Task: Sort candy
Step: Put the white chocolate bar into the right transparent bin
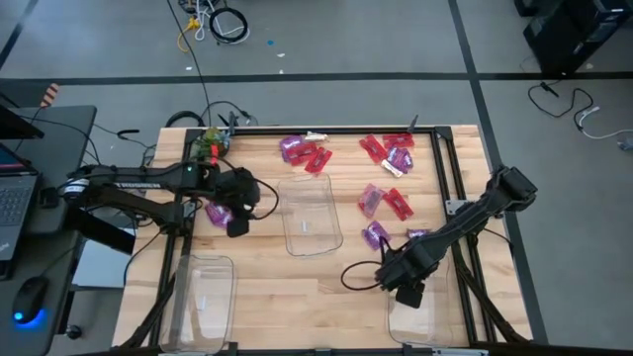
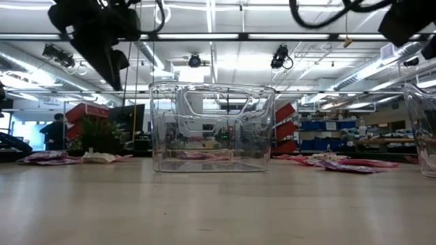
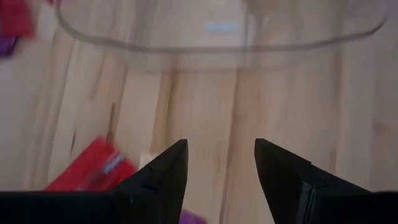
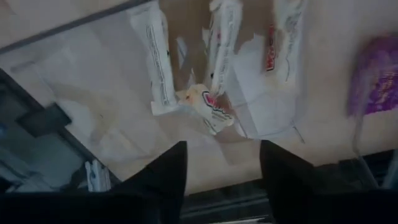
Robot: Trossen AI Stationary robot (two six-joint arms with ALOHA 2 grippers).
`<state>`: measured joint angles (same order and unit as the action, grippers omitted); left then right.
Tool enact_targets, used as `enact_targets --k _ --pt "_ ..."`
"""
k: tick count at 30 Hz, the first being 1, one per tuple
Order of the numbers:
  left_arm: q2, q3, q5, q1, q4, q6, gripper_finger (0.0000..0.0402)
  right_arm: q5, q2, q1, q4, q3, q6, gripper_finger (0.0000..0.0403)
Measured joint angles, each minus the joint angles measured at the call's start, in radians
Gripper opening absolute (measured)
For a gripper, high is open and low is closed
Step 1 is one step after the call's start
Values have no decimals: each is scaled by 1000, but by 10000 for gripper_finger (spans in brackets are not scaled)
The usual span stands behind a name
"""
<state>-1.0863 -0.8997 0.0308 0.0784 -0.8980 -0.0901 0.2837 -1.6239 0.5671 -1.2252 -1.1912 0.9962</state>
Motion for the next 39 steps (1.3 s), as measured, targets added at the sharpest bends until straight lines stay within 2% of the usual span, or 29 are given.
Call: enact_targets --k 4,8,12,16,20,27,39 --pt "2 1 -31 0 -54 -18 185 -123 82 3 -2 0 42 211" --pt "1 31 -36 5 -58 -16 169 -313 163 4 12 0 49 209" --pt "1 79 -42 48 -39 15 146 -475 217 3 63 0 -7 203" --pt "0 112 -15 120 8 74 124 -574 243 -2 128 0 -101 202" --pt "-1 125 41 181 46 125 107 -605 242 -17 172 0 -170 204" --pt "-88 133 41 195 61 242 104 -637 237 -42 222 0 -245 204" --pt "-319 133 -68 188 113 322 104 -657 237 -45 229 0 -267 202"
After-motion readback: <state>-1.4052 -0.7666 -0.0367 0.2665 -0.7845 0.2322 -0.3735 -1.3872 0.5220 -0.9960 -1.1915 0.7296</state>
